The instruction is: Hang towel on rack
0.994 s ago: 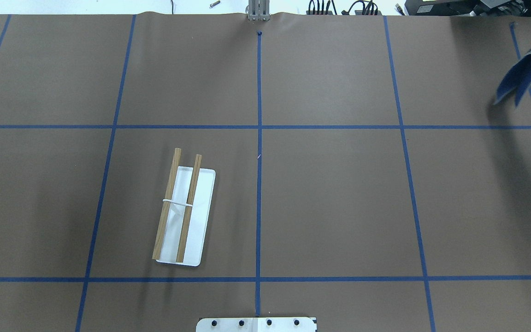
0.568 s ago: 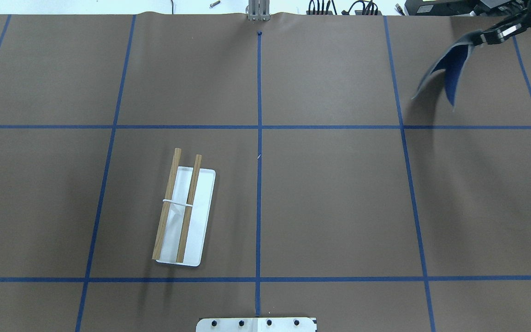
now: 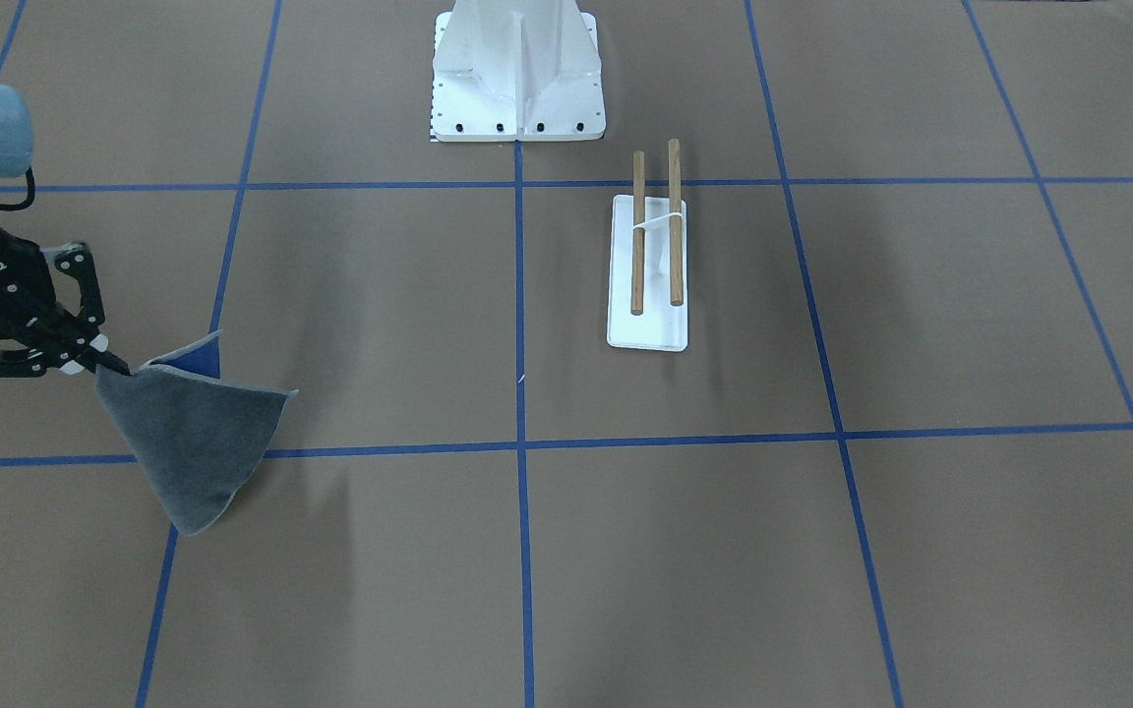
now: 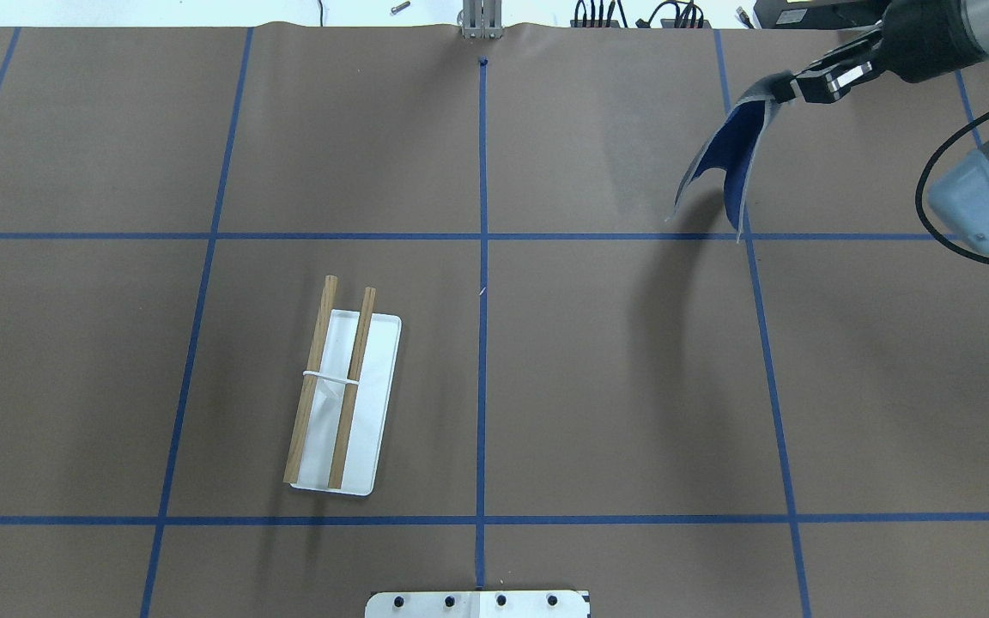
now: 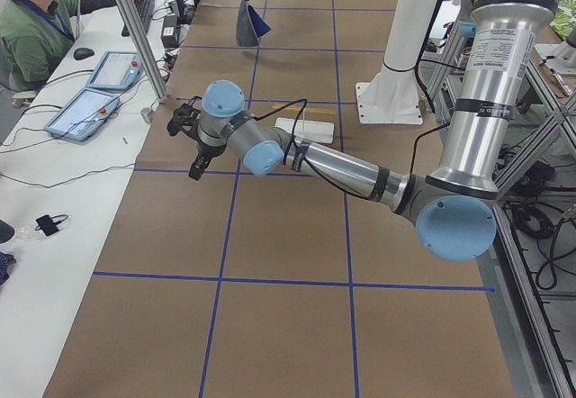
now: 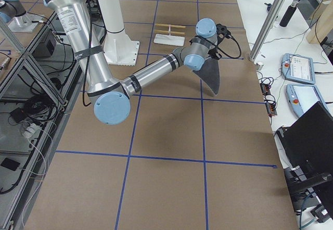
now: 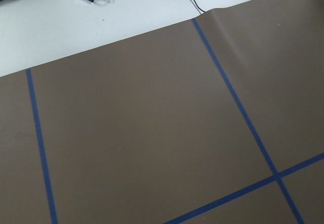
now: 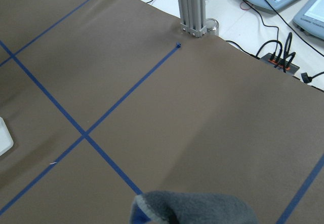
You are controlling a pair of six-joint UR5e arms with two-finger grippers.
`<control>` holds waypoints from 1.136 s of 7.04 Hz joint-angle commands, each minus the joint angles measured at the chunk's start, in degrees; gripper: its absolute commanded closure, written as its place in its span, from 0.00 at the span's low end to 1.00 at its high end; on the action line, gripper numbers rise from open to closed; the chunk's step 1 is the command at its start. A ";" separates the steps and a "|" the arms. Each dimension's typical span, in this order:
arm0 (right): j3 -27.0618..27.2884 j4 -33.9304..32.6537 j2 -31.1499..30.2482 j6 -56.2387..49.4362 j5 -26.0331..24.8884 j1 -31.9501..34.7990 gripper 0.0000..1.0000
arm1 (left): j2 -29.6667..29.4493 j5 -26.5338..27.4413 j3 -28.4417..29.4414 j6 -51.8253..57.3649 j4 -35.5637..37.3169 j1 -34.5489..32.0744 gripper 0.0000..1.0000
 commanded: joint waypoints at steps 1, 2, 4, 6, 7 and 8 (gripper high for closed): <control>5.06 -0.10 2.35 2.33 -5.53 -7.42 1.00 | -7.77 0.18 0.43 -24.26 -0.25 6.67 0.02; 7.79 -0.10 2.44 5.48 -12.28 -12.60 1.00 | -11.46 0.44 0.78 -35.62 -0.25 10.62 0.02; 10.79 -0.10 2.79 6.30 -24.15 -21.31 1.00 | -17.27 5.00 1.22 -50.86 -0.16 18.44 0.02; 12.73 -0.01 3.76 9.55 -30.86 -26.08 1.00 | -23.43 8.87 4.29 -68.60 -0.42 21.10 0.02; 13.35 -0.27 4.02 9.56 -34.02 -28.10 1.00 | -24.93 9.49 4.48 -72.00 -0.16 21.90 0.02; 12.74 -0.45 6.54 9.56 -37.10 -30.73 1.00 | -25.73 9.50 4.48 -72.29 0.02 24.17 0.02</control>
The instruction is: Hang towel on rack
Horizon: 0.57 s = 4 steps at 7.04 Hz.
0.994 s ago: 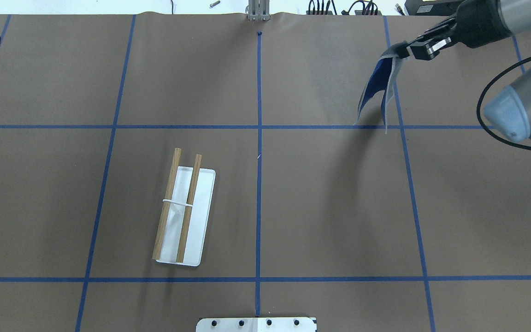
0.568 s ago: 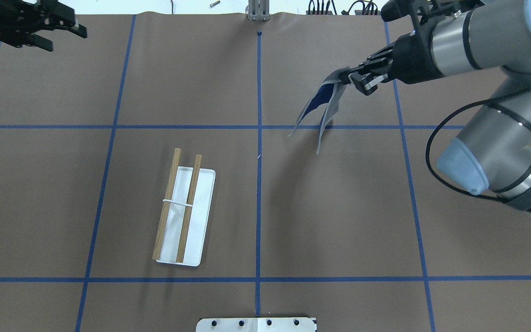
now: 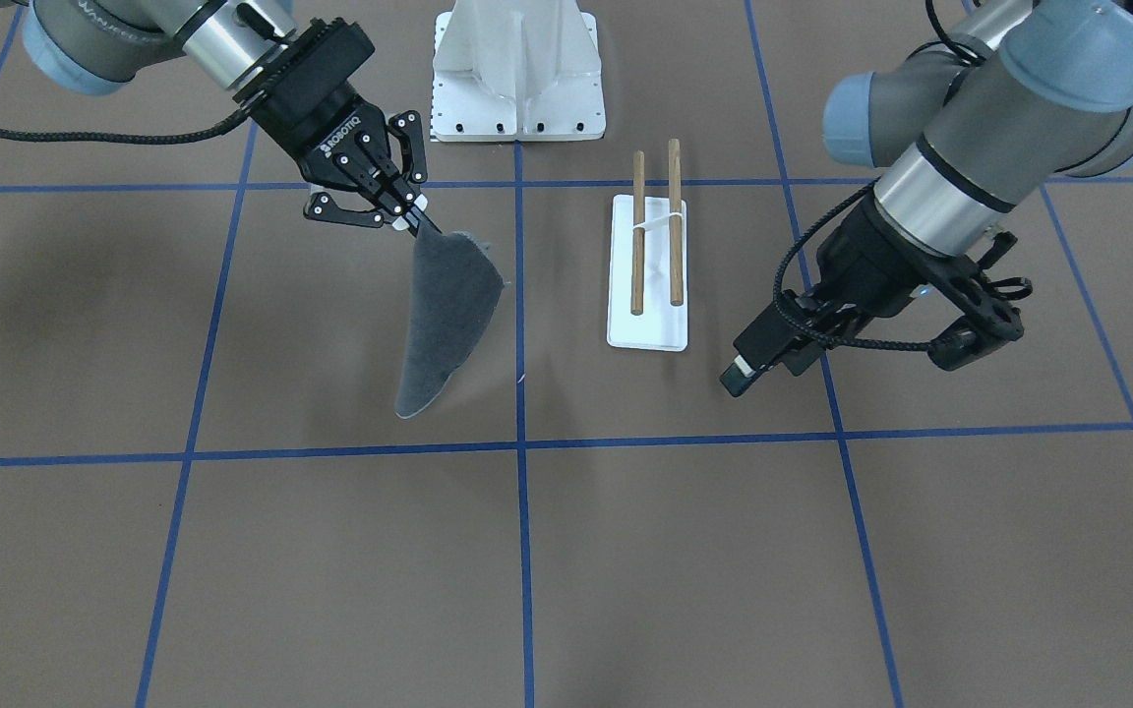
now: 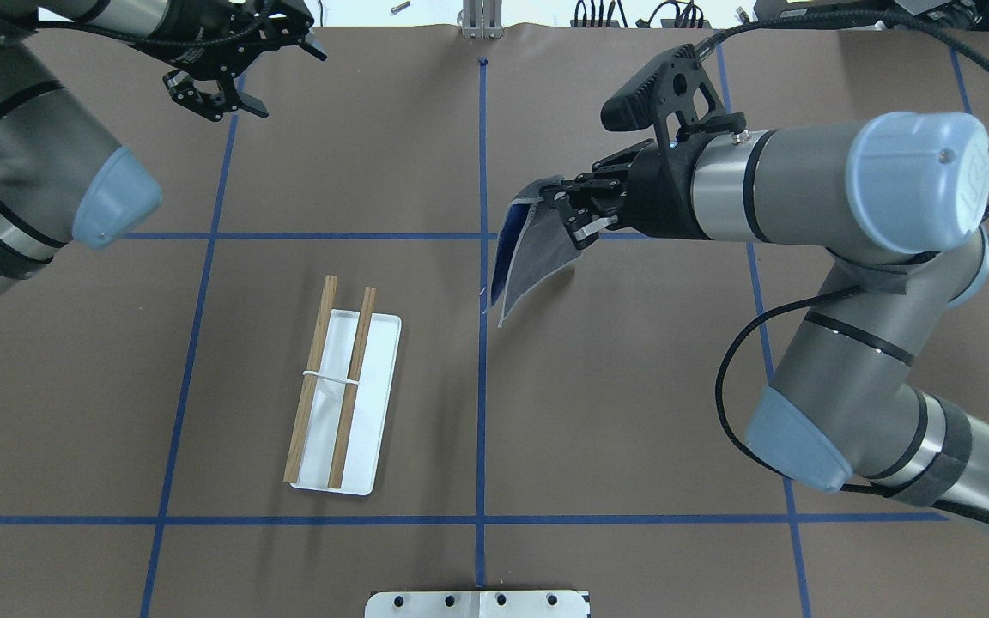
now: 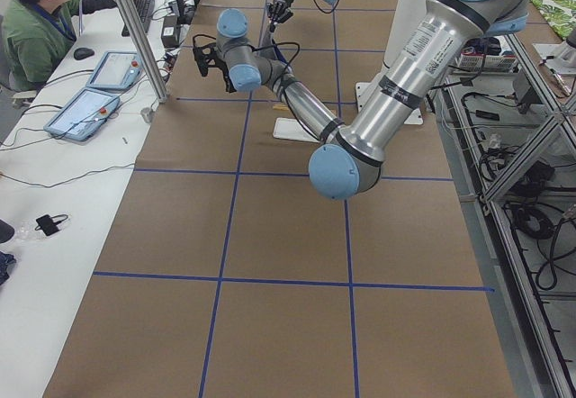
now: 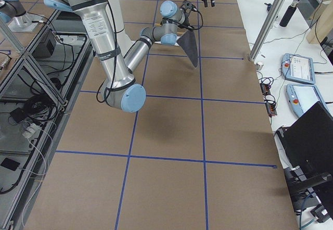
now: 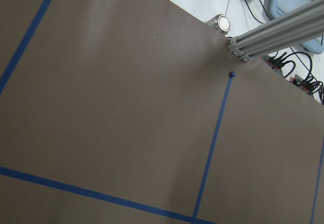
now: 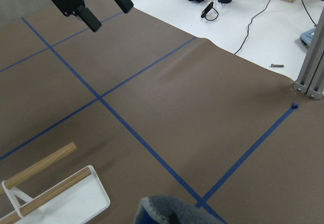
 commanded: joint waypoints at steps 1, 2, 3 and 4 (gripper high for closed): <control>0.01 -0.21 3.26 0.18 -7.80 -5.12 1.00 | -2.03 0.59 0.07 -5.36 0.20 4.30 0.02; 0.28 0.14 3.36 0.61 -11.06 -6.28 1.00 | -2.47 0.68 -0.19 -8.00 0.20 5.97 0.02; 0.45 0.32 3.45 1.75 -13.36 -6.46 1.00 | -2.65 0.76 -0.89 -10.72 0.20 7.03 0.02; 0.45 0.32 3.45 2.02 -14.60 -6.46 1.00 | -2.83 0.77 -1.85 -13.10 0.20 7.74 0.02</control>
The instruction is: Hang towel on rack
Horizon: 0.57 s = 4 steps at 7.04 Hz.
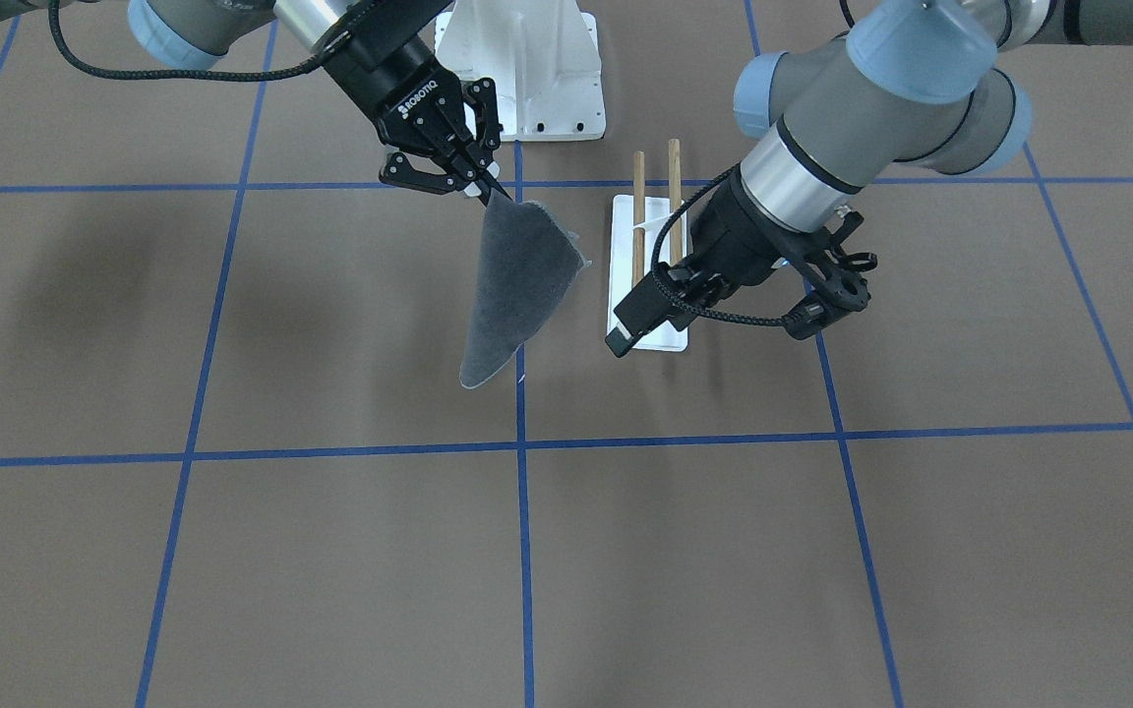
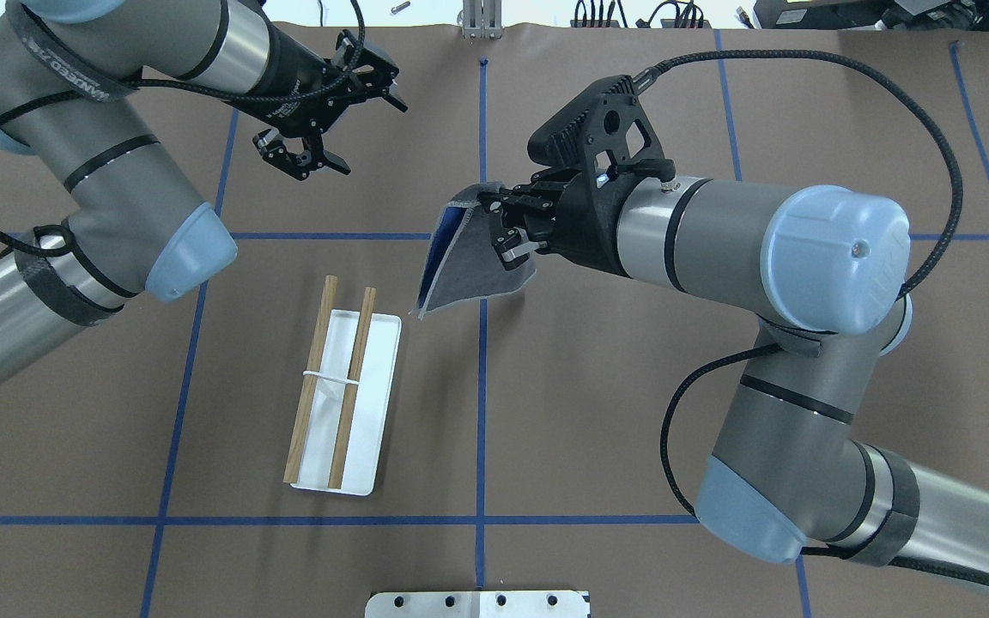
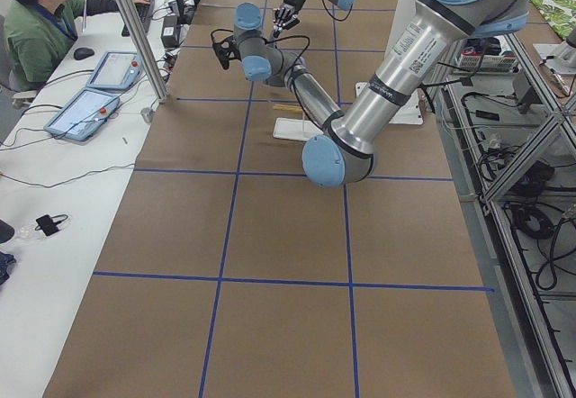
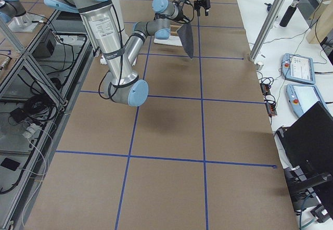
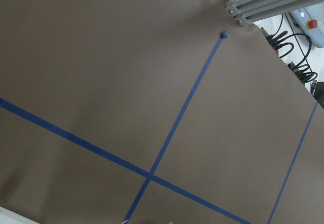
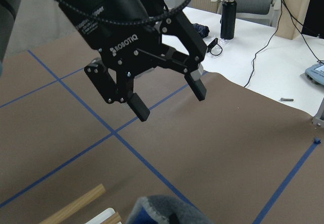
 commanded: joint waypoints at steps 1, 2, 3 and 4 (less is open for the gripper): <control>0.17 0.18 0.37 0.71 -4.20 -0.55 1.00 | -0.44 0.13 -1.42 -5.39 0.00 2.02 0.02; -0.27 0.09 2.29 1.66 -6.83 -1.51 1.00 | -1.14 1.44 -1.77 -7.41 0.00 3.25 0.02; -0.27 0.09 2.48 3.76 -10.08 -2.39 1.00 | -1.15 3.19 -2.47 -8.48 0.18 5.09 0.02; -0.27 0.09 2.48 5.35 -12.20 -2.49 1.00 | -1.58 4.17 -3.00 -11.79 0.27 5.45 0.02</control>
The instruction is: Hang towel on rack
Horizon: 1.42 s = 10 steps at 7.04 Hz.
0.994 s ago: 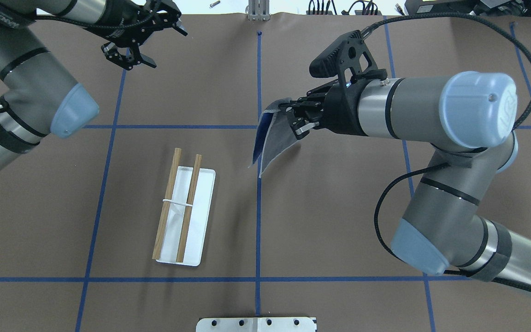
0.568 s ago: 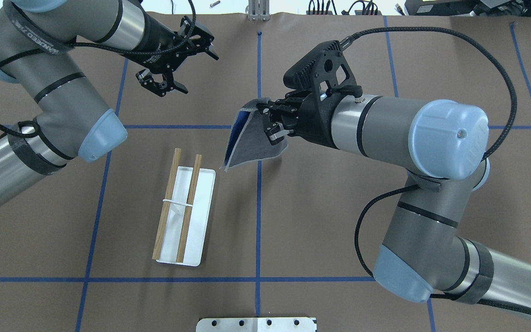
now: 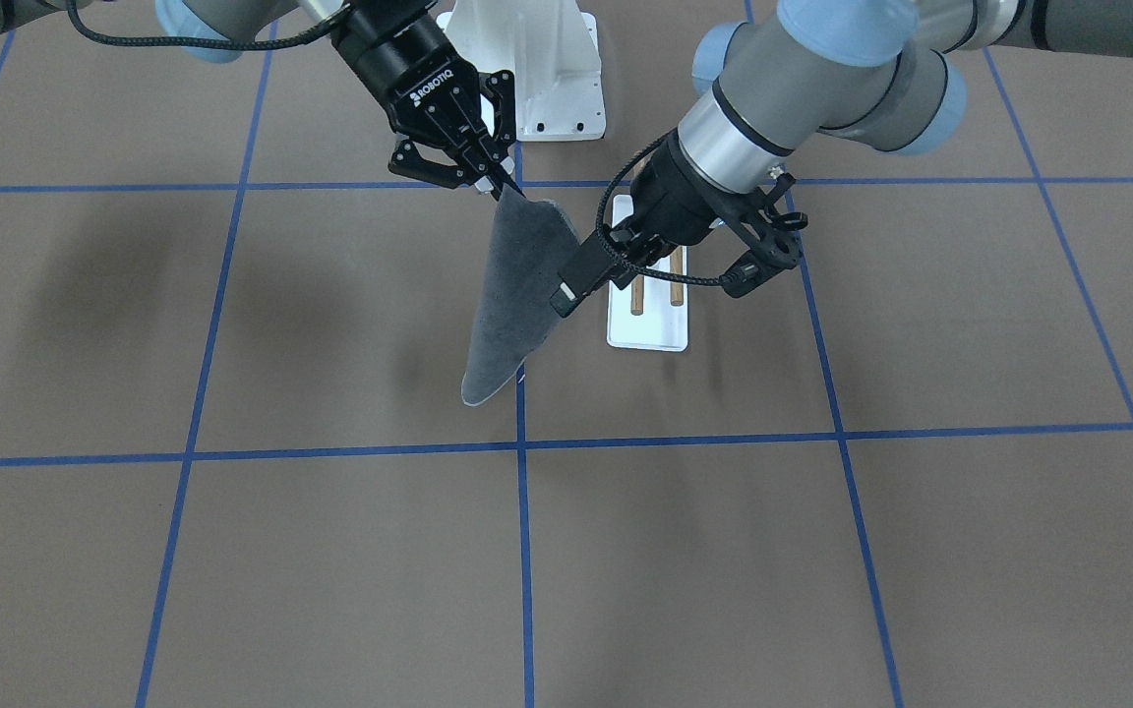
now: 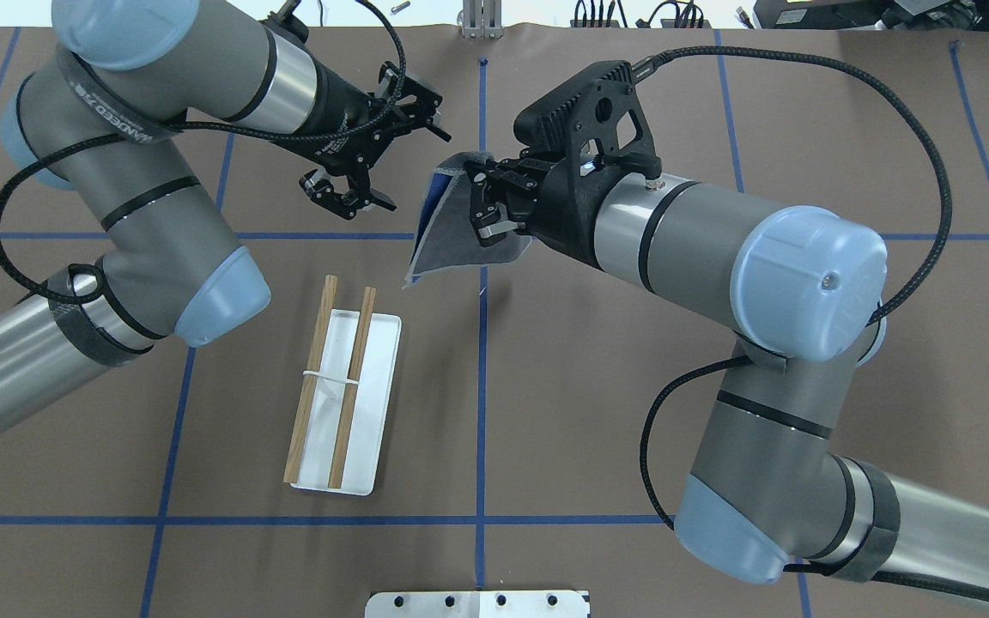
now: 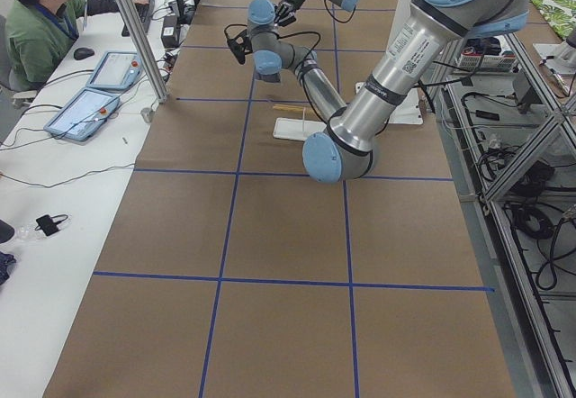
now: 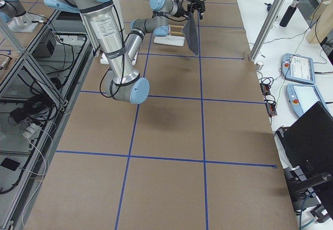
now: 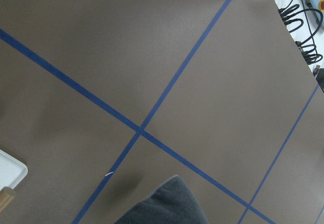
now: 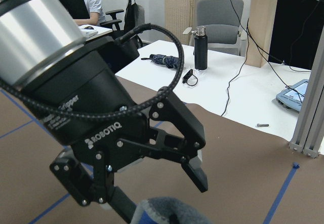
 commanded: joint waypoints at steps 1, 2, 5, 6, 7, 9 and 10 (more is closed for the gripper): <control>-0.14 0.17 0.18 2.60 -4.68 -0.46 1.00 | -0.41 1.51 -1.64 -5.34 0.21 1.02 0.02; -0.05 0.17 -0.34 4.61 -7.22 -0.46 1.00 | -0.07 1.51 -2.78 -6.93 0.38 0.84 0.02; -0.14 0.17 -0.96 11.20 -15.14 -1.25 1.00 | -0.41 5.54 -3.06 -15.53 0.30 0.75 0.02; 0.12 0.17 -0.79 11.75 -16.46 -1.69 1.00 | -0.41 5.56 -3.06 -17.91 0.21 0.75 0.02; 0.38 0.17 -0.61 12.19 -17.95 -2.48 1.00 | -0.68 7.21 -3.06 -20.80 -0.14 0.75 0.02; 0.39 0.08 0.09 14.21 -23.75 -5.90 1.00 | -1.20 7.58 -3.06 -24.51 -0.32 0.75 0.02; 0.39 0.08 0.27 14.21 -23.86 -6.00 1.00 | -1.29 7.67 -3.06 -25.04 -0.40 0.84 0.02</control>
